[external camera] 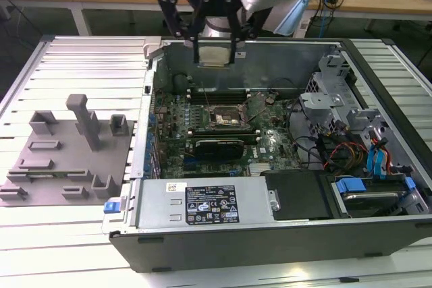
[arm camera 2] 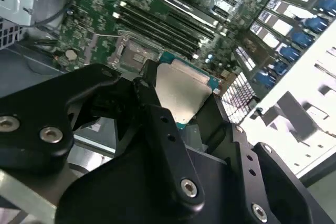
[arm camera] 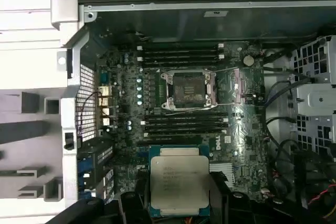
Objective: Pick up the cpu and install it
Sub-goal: 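Pick up the cpu and move it towards the insertion slot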
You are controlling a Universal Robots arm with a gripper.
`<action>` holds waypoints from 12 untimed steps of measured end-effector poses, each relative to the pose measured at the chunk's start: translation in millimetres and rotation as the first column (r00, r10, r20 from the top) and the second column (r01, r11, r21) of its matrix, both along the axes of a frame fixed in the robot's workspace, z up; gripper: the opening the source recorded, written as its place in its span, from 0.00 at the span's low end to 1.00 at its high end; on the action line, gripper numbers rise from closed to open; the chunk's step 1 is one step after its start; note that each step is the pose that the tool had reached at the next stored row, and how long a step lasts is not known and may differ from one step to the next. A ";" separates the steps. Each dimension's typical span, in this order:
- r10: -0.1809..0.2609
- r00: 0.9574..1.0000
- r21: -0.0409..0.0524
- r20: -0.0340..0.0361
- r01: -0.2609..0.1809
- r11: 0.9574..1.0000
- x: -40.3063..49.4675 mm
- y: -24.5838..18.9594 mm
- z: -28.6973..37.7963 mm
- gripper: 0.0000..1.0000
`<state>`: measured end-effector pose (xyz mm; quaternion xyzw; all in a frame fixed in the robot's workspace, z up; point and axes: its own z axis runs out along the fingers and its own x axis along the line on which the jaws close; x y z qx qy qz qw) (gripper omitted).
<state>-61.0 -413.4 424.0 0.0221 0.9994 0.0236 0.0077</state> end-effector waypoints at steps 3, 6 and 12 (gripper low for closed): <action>0.000 1.000 0.000 -0.001 0.000 1.000 13.0 1.8 -16.4 0.54; 0.000 1.000 0.000 -0.001 0.000 1.000 19.9 2.0 -25.9 0.54; 0.000 1.000 0.000 -0.001 0.000 1.000 29.2 6.3 -42.0 0.54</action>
